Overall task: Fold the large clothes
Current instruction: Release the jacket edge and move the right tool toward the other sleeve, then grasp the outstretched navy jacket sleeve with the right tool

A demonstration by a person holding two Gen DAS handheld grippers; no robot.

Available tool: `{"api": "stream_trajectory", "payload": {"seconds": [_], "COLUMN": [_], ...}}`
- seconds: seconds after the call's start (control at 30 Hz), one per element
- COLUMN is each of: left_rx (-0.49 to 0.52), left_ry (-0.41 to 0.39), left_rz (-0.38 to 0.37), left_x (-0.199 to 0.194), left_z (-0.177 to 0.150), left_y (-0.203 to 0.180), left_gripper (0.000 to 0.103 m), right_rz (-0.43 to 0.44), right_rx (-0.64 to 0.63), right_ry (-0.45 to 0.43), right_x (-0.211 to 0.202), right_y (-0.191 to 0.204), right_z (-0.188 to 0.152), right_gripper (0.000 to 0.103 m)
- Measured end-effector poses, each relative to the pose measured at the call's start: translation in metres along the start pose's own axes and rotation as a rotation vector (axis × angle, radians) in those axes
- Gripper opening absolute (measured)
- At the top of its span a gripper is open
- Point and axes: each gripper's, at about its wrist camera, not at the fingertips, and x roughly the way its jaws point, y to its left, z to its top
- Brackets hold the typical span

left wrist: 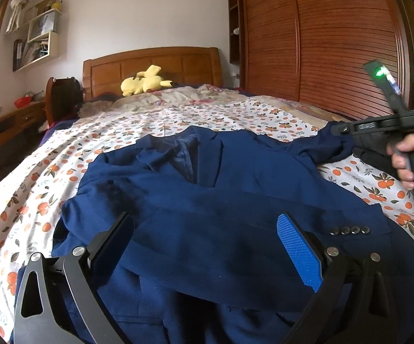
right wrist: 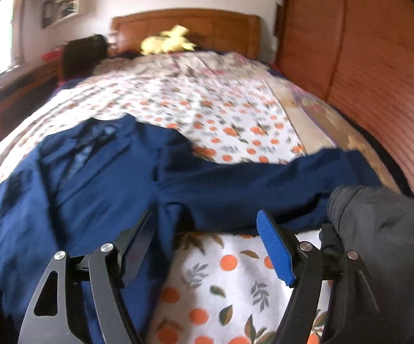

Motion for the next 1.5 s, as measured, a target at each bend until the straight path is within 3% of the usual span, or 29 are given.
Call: {"api": "stream_trajectory", "payload": {"seconds": [0.2, 0.53, 0.6, 0.7, 0.73, 0.77, 0.97, 1.1, 1.27, 1.43, 1.5], "left_rx": [0.003, 0.000, 0.000, 0.002, 0.001, 0.001, -0.001, -0.001, 0.000, -0.002, -0.005], "left_ry": [0.003, 0.006, 0.007, 0.008, 0.007, 0.007, 0.010, 0.014, 0.012, 0.011, 0.011], "left_rz": [-0.004, -0.011, -0.012, -0.013, -0.013, -0.013, -0.014, -0.014, -0.014, -0.014, -0.014], "left_x": [0.001, 0.002, 0.002, 0.002, 0.002, 0.002, 0.003, 0.004, 0.003, 0.003, 0.003], "left_z": [0.000, 0.000, 0.000, 0.000, 0.000, 0.000, 0.000, 0.000, 0.000, 0.000, 0.000], "left_y": [-0.001, 0.000, 0.000, 0.000, -0.001, -0.001, -0.001, -0.001, -0.001, -0.001, 0.000], "left_gripper": [0.100, 0.100, 0.100, 0.100, 0.100, 0.100, 0.100, 0.100, 0.100, 0.100, 0.100], "right_rz": [-0.009, -0.011, -0.029, -0.094, -0.107, -0.117, -0.063, 0.041, 0.203, 0.236, 0.264], "right_rx": [0.182, 0.402, 0.427, 0.385, 0.380, 0.376, 0.274, 0.041, -0.134, -0.155, -0.162], "right_ry": [0.100, 0.196, 0.213, 0.222, 0.230, 0.233, 0.071, -0.009, 0.004, 0.085, 0.136], "right_x": [0.051, 0.088, 0.095, 0.102, 0.104, 0.105, 0.066, 0.027, -0.002, 0.008, 0.013], "right_y": [-0.031, -0.060, -0.064, -0.062, -0.061, -0.062, -0.036, 0.025, 0.096, 0.117, 0.116], "right_z": [-0.003, -0.002, -0.001, 0.005, 0.006, 0.008, 0.036, 0.051, 0.037, 0.020, 0.014], "right_gripper": [0.070, 0.070, 0.067, 0.037, 0.011, 0.002, 0.001, 0.001, 0.002, 0.005, 0.022]}}
